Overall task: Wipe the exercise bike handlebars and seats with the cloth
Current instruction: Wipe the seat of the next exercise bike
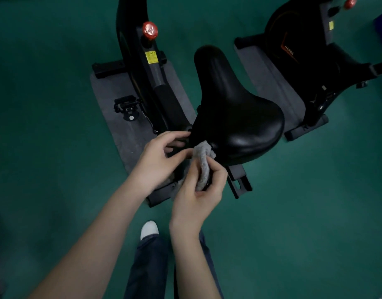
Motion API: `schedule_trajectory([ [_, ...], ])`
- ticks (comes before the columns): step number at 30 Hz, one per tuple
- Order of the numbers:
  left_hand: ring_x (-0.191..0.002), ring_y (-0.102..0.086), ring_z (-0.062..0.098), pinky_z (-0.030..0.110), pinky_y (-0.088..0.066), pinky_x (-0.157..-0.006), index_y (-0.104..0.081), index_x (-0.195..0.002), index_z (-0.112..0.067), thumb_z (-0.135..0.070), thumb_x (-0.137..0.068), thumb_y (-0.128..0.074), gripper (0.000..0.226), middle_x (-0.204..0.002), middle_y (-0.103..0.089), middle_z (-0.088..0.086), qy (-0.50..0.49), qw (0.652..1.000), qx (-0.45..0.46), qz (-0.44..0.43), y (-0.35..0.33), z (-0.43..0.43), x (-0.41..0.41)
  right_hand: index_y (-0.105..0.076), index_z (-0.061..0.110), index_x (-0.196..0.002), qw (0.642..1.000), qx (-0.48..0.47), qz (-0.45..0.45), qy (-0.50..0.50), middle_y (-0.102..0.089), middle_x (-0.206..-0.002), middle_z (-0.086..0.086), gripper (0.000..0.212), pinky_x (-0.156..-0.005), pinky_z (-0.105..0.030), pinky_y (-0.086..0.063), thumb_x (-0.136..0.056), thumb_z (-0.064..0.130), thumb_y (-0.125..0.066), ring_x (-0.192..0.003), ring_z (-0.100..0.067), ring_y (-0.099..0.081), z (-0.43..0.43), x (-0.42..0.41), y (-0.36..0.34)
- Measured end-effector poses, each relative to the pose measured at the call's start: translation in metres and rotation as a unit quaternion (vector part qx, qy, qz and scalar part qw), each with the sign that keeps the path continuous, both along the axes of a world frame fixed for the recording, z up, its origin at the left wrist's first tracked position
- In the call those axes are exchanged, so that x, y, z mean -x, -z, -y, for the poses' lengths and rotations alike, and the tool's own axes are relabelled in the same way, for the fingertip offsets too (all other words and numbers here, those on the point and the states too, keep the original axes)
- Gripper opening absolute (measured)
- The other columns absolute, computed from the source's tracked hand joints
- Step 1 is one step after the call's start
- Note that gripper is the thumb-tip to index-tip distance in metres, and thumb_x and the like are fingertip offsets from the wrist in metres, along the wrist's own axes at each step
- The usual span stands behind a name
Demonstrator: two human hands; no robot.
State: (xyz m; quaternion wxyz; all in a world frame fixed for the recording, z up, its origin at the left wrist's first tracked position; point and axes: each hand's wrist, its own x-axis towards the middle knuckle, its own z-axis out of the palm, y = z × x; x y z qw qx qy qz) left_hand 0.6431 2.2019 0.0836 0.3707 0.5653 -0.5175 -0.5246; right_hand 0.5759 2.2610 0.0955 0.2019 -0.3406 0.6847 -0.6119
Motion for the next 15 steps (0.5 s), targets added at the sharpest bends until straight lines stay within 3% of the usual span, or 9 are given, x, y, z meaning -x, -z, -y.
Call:
schedule_trajectory([
  [3,-0.100,-0.061,0.004,0.037,-0.049,-0.097,-0.063,-0.108,-0.033,-0.018,-0.083,-0.070,0.030,-0.107,-0.064,-0.011,0.006,1.000,-0.004,0.029,-0.010,-0.004,-0.001,-0.057,0.031,-0.091,0.999,-0.020,0.005,-0.048,-0.060,-0.093,-0.003,0.013,-0.081,-0.020,-0.045,-0.087,0.019,-0.060,-0.089,-0.012,-0.059,-0.011,0.022,-0.020],
  [6,-0.098,-0.061,0.005,0.033,-0.049,-0.096,-0.065,-0.113,-0.025,-0.017,-0.086,-0.067,0.028,-0.108,-0.063,-0.008,0.005,0.998,-0.003,0.066,-0.024,-0.015,0.001,-0.059,0.024,-0.088,0.998,-0.040,0.010,-0.042,-0.061,-0.091,-0.008,0.012,-0.078,-0.019,-0.045,-0.086,0.013,-0.059,-0.085,-0.009,-0.058,-0.015,0.059,-0.041],
  [8,-0.099,-0.060,0.006,0.031,-0.048,-0.097,-0.065,-0.114,-0.022,-0.017,-0.088,-0.065,0.027,-0.108,-0.062,-0.007,0.014,0.995,-0.010,0.095,-0.034,-0.024,0.005,-0.060,0.020,-0.089,0.997,-0.066,0.022,-0.042,-0.063,-0.092,-0.010,0.004,-0.078,-0.022,-0.046,-0.086,0.017,-0.059,-0.085,-0.011,-0.058,-0.016,0.083,-0.053],
  [15,-0.100,-0.061,0.010,0.030,-0.045,-0.099,-0.066,-0.115,-0.013,-0.020,-0.089,-0.064,0.027,-0.112,-0.064,0.000,0.062,0.978,-0.087,0.180,-0.059,-0.069,0.027,-0.065,0.015,-0.091,0.979,-0.138,0.009,-0.147,-0.064,-0.090,-0.005,0.009,-0.078,-0.038,-0.050,-0.085,0.021,-0.061,-0.085,-0.018,-0.060,-0.027,0.157,-0.086],
])
